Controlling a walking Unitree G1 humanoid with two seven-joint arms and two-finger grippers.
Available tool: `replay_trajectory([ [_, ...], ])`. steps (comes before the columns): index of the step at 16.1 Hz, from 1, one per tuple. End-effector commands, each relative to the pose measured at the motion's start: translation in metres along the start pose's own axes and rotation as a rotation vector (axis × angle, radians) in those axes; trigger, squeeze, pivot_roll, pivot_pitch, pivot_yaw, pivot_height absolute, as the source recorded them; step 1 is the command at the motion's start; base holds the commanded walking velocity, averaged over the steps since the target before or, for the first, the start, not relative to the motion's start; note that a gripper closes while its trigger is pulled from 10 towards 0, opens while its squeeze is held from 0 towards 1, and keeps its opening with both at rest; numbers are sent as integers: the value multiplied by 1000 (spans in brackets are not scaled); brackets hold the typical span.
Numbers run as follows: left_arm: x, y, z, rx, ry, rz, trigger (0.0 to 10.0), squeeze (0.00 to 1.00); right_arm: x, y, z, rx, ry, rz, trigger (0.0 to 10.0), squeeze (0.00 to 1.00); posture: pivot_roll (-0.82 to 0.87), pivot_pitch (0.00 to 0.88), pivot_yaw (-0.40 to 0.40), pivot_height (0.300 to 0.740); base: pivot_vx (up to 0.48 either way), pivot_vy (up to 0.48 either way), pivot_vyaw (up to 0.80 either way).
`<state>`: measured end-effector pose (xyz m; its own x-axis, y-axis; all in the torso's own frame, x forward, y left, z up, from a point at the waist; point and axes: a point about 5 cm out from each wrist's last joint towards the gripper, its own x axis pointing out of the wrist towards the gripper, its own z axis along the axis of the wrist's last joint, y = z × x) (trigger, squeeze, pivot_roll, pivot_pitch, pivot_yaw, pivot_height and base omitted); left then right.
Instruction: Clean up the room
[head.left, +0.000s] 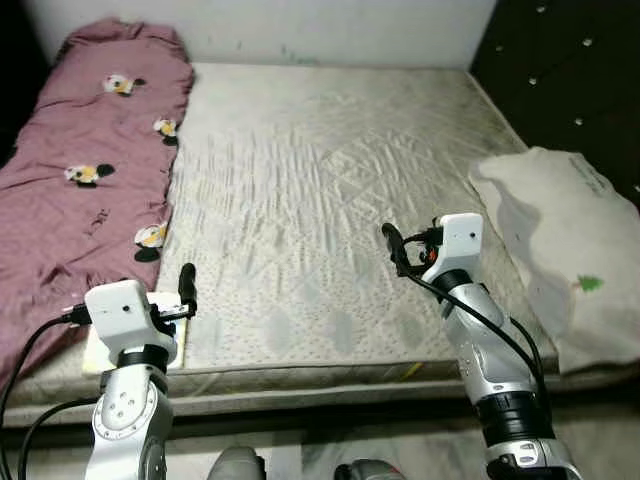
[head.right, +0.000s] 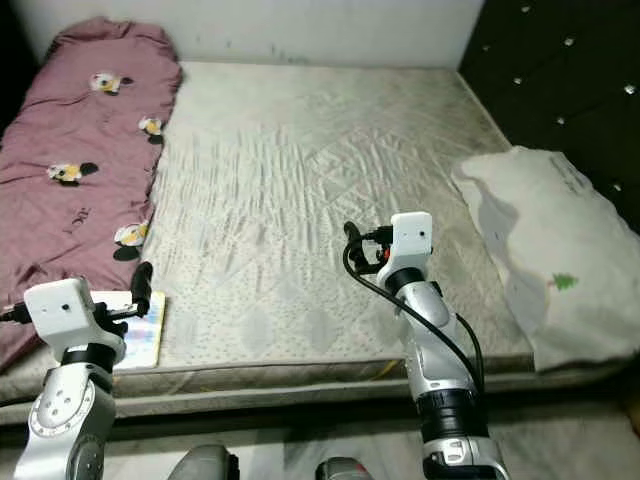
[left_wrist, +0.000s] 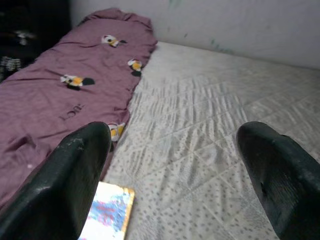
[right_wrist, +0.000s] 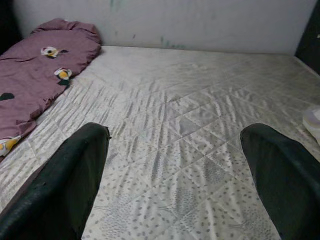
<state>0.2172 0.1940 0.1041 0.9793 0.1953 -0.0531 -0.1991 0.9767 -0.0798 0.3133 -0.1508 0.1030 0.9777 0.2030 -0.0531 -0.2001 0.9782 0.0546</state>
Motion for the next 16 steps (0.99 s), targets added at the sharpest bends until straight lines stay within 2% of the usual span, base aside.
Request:
replay_trajectory([
  [1,-1,3,-2,11,11,15,10000,0,1,5,0,2,0,14,10000,0,27,62,-50,740,0,480,0],
  [16,2,1,0,16,6,16,10000,0,3,7,-1,1,7,25,10000,0,28,65,-52,740,0,480,0],
])
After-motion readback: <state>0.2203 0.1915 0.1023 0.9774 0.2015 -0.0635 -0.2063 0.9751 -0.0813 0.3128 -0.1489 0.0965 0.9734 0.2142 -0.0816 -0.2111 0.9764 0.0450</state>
